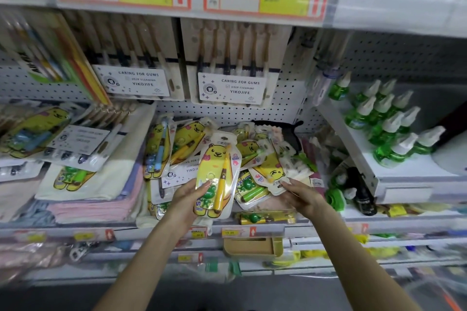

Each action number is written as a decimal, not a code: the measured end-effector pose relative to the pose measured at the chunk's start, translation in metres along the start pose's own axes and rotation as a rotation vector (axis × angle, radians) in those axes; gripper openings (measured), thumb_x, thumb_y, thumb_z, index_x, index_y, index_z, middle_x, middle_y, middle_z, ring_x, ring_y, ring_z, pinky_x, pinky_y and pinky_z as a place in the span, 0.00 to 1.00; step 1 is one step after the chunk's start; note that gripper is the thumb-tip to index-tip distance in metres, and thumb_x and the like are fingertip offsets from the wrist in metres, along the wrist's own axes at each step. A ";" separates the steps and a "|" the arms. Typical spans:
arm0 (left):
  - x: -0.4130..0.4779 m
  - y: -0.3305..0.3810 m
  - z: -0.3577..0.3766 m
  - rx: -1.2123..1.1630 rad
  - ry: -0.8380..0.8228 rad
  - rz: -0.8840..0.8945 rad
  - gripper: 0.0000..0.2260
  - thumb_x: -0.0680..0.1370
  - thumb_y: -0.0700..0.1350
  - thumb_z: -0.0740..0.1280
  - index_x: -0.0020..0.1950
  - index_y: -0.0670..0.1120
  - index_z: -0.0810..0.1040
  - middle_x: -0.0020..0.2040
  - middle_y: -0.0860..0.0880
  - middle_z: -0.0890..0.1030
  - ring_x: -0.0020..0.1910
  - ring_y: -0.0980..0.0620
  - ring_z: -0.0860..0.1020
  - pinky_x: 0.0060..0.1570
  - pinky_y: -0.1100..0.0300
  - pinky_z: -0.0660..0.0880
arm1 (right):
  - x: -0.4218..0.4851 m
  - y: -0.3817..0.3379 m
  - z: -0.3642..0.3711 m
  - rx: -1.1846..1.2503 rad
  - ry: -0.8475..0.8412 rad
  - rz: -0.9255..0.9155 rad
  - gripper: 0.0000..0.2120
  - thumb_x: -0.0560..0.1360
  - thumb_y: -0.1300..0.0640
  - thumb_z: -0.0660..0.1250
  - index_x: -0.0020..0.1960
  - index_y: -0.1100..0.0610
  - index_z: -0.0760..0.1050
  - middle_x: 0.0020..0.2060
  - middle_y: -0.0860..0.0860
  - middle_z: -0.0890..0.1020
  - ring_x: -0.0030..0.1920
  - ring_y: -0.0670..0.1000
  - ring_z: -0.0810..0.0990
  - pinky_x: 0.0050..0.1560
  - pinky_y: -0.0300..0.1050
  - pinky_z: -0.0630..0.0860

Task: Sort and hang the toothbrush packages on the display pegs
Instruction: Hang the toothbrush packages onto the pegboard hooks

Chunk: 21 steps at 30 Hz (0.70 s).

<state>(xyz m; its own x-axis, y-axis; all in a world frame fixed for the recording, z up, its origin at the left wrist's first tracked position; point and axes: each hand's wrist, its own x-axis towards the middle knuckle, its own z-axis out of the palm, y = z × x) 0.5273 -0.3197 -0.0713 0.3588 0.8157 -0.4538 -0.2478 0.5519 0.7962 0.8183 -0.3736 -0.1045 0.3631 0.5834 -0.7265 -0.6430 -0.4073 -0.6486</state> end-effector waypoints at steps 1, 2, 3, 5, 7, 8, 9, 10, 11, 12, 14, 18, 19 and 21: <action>0.000 -0.001 0.002 0.004 -0.003 0.004 0.11 0.76 0.39 0.68 0.58 0.40 0.80 0.53 0.41 0.84 0.48 0.45 0.83 0.43 0.55 0.80 | -0.001 0.001 -0.004 0.000 -0.013 -0.009 0.17 0.72 0.71 0.69 0.60 0.62 0.76 0.50 0.59 0.83 0.47 0.53 0.82 0.34 0.41 0.82; 0.001 -0.002 0.004 0.004 -0.001 0.008 0.10 0.76 0.38 0.68 0.57 0.40 0.80 0.50 0.42 0.85 0.46 0.46 0.84 0.42 0.55 0.80 | -0.001 0.001 -0.009 -0.003 -0.028 -0.023 0.15 0.72 0.70 0.69 0.58 0.62 0.77 0.52 0.59 0.83 0.49 0.53 0.82 0.38 0.42 0.83; 0.001 -0.003 0.006 0.004 0.006 0.011 0.09 0.76 0.38 0.67 0.55 0.41 0.80 0.47 0.44 0.85 0.43 0.48 0.84 0.41 0.55 0.80 | -0.003 0.001 -0.014 -0.010 -0.048 -0.042 0.12 0.72 0.69 0.69 0.55 0.62 0.78 0.52 0.59 0.83 0.49 0.53 0.82 0.41 0.42 0.83; 0.001 -0.003 0.011 0.008 0.003 0.006 0.07 0.77 0.37 0.67 0.53 0.42 0.80 0.43 0.46 0.86 0.40 0.50 0.84 0.38 0.56 0.80 | -0.005 0.001 -0.027 0.007 -0.054 -0.083 0.09 0.73 0.67 0.69 0.54 0.61 0.79 0.46 0.57 0.85 0.46 0.52 0.84 0.41 0.42 0.83; 0.001 -0.004 0.014 0.018 -0.009 -0.001 0.07 0.77 0.38 0.67 0.54 0.43 0.81 0.44 0.46 0.86 0.41 0.50 0.84 0.36 0.57 0.80 | -0.006 -0.001 -0.041 0.064 -0.064 -0.138 0.13 0.72 0.62 0.71 0.57 0.61 0.79 0.46 0.56 0.86 0.46 0.52 0.85 0.42 0.44 0.83; 0.002 -0.004 0.015 0.019 -0.008 -0.005 0.07 0.76 0.39 0.68 0.54 0.43 0.81 0.46 0.45 0.86 0.43 0.49 0.84 0.39 0.56 0.80 | -0.007 -0.004 -0.046 0.098 -0.086 -0.166 0.20 0.69 0.59 0.75 0.59 0.61 0.78 0.51 0.57 0.85 0.50 0.53 0.85 0.47 0.46 0.83; 0.003 -0.005 0.016 0.016 -0.003 -0.011 0.08 0.76 0.40 0.69 0.55 0.44 0.81 0.48 0.44 0.85 0.46 0.47 0.84 0.43 0.53 0.80 | -0.007 -0.006 -0.051 0.138 -0.118 -0.183 0.28 0.63 0.56 0.80 0.61 0.61 0.79 0.54 0.58 0.84 0.54 0.54 0.83 0.51 0.50 0.82; 0.003 -0.006 0.017 0.012 -0.002 -0.022 0.09 0.75 0.41 0.70 0.55 0.44 0.81 0.50 0.44 0.85 0.49 0.46 0.83 0.49 0.49 0.79 | -0.010 -0.009 -0.054 0.178 -0.145 -0.200 0.33 0.57 0.54 0.83 0.59 0.61 0.79 0.55 0.59 0.83 0.55 0.55 0.83 0.53 0.52 0.81; 0.003 -0.006 0.019 0.010 -0.005 -0.032 0.10 0.74 0.42 0.71 0.55 0.45 0.81 0.52 0.44 0.85 0.53 0.45 0.82 0.54 0.46 0.78 | -0.012 -0.013 -0.057 0.205 -0.143 -0.225 0.36 0.53 0.52 0.84 0.58 0.61 0.80 0.55 0.59 0.83 0.55 0.55 0.83 0.53 0.54 0.81; 0.002 -0.007 0.020 0.010 -0.014 -0.039 0.11 0.73 0.42 0.72 0.56 0.45 0.81 0.53 0.44 0.84 0.56 0.44 0.81 0.58 0.43 0.76 | -0.013 -0.016 -0.058 0.229 -0.112 -0.252 0.36 0.54 0.51 0.83 0.60 0.61 0.79 0.56 0.60 0.83 0.56 0.56 0.82 0.54 0.56 0.80; 0.001 -0.009 0.022 -0.007 -0.033 -0.038 0.11 0.75 0.42 0.70 0.56 0.44 0.81 0.55 0.43 0.84 0.58 0.43 0.79 0.59 0.43 0.75 | -0.019 -0.021 -0.055 0.300 -0.023 -0.300 0.35 0.64 0.51 0.78 0.67 0.62 0.73 0.60 0.61 0.80 0.61 0.59 0.80 0.60 0.62 0.76; 0.001 -0.014 0.023 -0.023 -0.008 -0.064 0.09 0.75 0.43 0.70 0.54 0.45 0.82 0.55 0.44 0.84 0.59 0.43 0.79 0.63 0.40 0.71 | -0.034 -0.034 -0.032 0.384 0.156 -0.386 0.17 0.76 0.54 0.69 0.60 0.63 0.76 0.53 0.60 0.83 0.51 0.58 0.84 0.49 0.59 0.81; -0.001 -0.014 0.024 -0.037 -0.004 -0.078 0.08 0.75 0.43 0.70 0.53 0.46 0.82 0.54 0.45 0.84 0.59 0.44 0.79 0.63 0.41 0.72 | -0.038 -0.037 -0.026 0.387 0.189 -0.401 0.11 0.77 0.55 0.68 0.54 0.61 0.78 0.49 0.58 0.84 0.45 0.55 0.85 0.43 0.54 0.83; -0.002 -0.016 0.024 -0.078 0.034 -0.096 0.06 0.74 0.43 0.71 0.51 0.47 0.81 0.53 0.45 0.84 0.59 0.44 0.79 0.63 0.40 0.71 | -0.047 -0.042 -0.016 0.420 0.246 -0.449 0.06 0.78 0.56 0.68 0.45 0.58 0.77 0.40 0.54 0.84 0.35 0.50 0.84 0.33 0.46 0.82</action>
<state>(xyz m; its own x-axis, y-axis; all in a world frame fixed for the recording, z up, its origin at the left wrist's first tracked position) 0.5524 -0.3342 -0.0738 0.3542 0.7632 -0.5405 -0.2831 0.6383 0.7158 0.8386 -0.3949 -0.0471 0.7685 0.4352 -0.4691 -0.5834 0.1754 -0.7930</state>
